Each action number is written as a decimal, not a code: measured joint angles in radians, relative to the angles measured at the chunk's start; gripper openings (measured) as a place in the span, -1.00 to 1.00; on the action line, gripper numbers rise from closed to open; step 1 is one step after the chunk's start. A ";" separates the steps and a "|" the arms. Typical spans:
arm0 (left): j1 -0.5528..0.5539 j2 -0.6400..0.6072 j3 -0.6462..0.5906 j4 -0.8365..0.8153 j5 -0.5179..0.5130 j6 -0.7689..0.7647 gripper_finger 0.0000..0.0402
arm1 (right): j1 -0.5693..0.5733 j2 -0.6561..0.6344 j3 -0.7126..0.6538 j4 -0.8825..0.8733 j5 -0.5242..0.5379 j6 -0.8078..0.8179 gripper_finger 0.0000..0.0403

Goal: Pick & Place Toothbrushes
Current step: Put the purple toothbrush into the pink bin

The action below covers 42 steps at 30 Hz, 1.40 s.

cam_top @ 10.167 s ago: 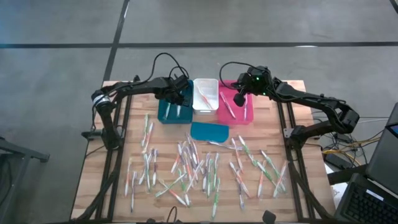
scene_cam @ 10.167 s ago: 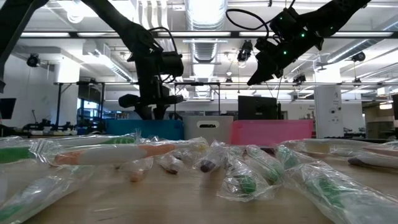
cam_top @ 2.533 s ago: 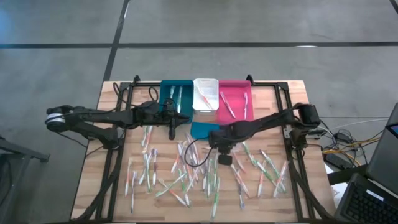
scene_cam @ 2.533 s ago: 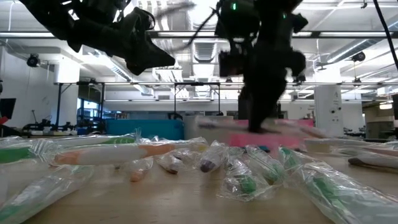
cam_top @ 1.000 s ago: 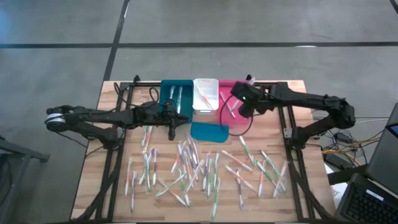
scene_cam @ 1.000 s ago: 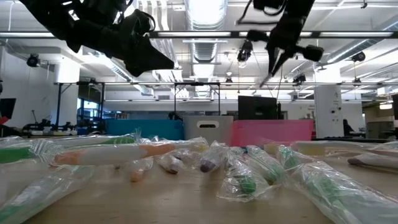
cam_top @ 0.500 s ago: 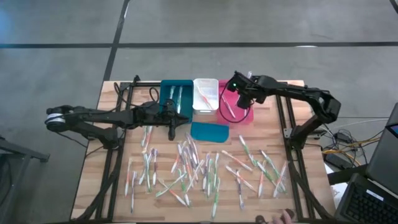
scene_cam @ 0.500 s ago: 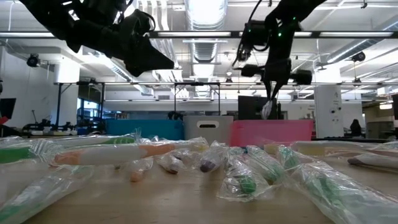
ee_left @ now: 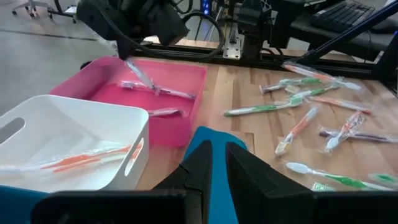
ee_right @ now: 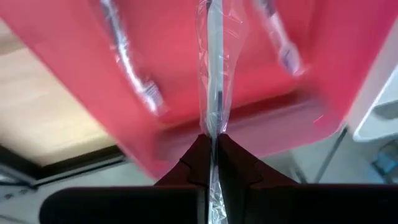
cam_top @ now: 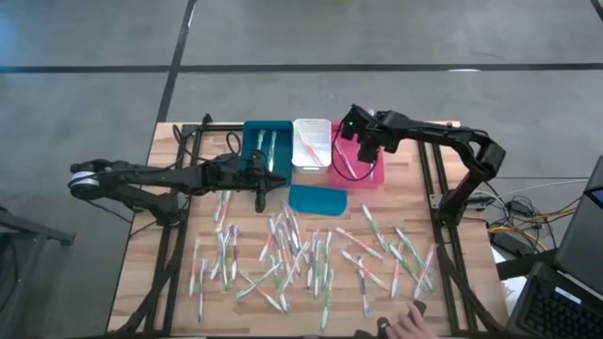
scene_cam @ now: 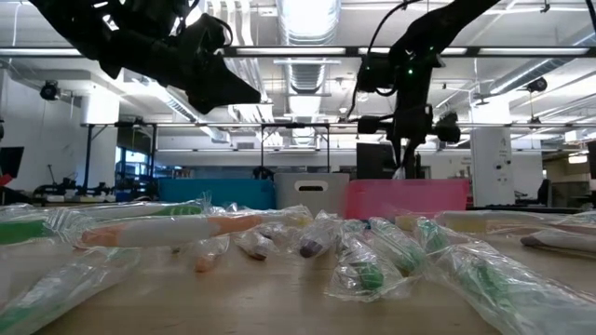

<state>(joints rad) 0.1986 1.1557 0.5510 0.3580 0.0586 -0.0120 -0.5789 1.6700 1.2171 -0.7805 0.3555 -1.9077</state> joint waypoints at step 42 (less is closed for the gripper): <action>0.000 0.000 0.000 -0.018 0.000 0.012 -0.75 | 0.084 0.117 -0.060 0.029 -0.071 0.052 -0.59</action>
<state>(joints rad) 0.1984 1.1553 0.5510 0.3399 0.0589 0.0002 -0.4950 1.7874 1.1568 -0.7520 0.2844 -1.8561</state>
